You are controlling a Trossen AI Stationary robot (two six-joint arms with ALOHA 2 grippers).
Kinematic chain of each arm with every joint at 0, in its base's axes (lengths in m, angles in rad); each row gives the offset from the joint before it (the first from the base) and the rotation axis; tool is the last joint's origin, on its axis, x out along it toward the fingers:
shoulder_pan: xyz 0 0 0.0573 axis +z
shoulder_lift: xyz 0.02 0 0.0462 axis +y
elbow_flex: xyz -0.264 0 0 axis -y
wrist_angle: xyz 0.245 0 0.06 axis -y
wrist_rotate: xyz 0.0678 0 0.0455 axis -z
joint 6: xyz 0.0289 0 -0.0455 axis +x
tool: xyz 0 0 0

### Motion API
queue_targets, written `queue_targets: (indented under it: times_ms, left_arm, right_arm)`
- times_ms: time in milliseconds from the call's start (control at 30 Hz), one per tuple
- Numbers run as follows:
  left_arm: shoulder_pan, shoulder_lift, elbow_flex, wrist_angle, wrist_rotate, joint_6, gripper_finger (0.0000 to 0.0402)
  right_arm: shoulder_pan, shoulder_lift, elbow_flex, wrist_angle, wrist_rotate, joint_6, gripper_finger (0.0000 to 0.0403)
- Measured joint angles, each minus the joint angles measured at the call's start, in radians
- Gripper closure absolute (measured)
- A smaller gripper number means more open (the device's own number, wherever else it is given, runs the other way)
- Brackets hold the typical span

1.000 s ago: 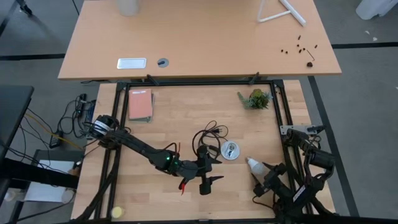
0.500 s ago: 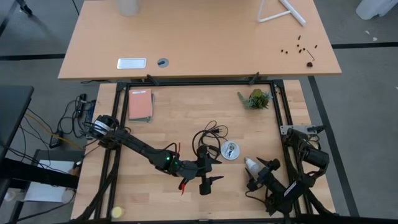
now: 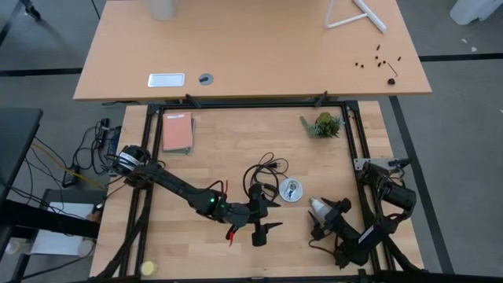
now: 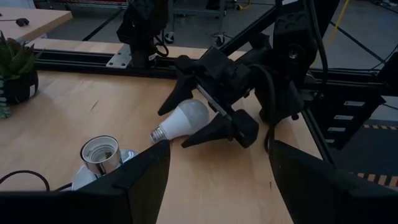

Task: Screw lightbulb
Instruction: Insert the lightbulb into the lamp

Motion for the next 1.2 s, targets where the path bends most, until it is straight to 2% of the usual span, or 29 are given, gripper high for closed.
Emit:
queue_targets:
  times_ms: [267, 400, 633, 700, 900, 1033, 1200]
  left_arm:
    - [0.0, 0.0, 0.0, -0.005, 0.0, 0.0, 0.0124]
    - [0.0, 0.0, 0.0, -0.008, 0.0, 0.0, 0.0124]
    - [0.0, 0.0, -0.002, -0.056, -0.003, -0.01, 0.0124]
    - [0.0, 0.015, -0.015, -0.046, -0.038, -0.035, 0.0124]
    - [0.0, 0.176, -0.062, 0.154, -0.167, 0.03, 0.0124]
    - [0.039, 0.271, -0.061, 0.293, -0.175, 0.078, 0.0124]
    - [0.099, 0.31, -0.061, 0.358, -0.149, 0.076, 0.0124]
  right_arm:
    - [-0.006, 0.002, 0.0, 0.001, 0.0, -0.002, 0.0128]
    - [-0.006, 0.002, 0.0, 0.0, -0.002, -0.004, 0.0153]
    - [0.007, -0.028, 0.011, -0.011, -0.035, -0.077, 0.0134]
    - [0.008, -0.054, 0.03, -0.009, -0.038, -0.131, 0.0131]
    - [-0.012, -0.139, 0.074, -0.013, -0.037, -0.313, 0.0146]
    - [-0.038, -0.228, 0.11, -0.013, -0.039, -0.448, 0.0145]
    - [-0.077, -0.364, 0.135, -0.004, -0.064, -0.633, 0.0134]
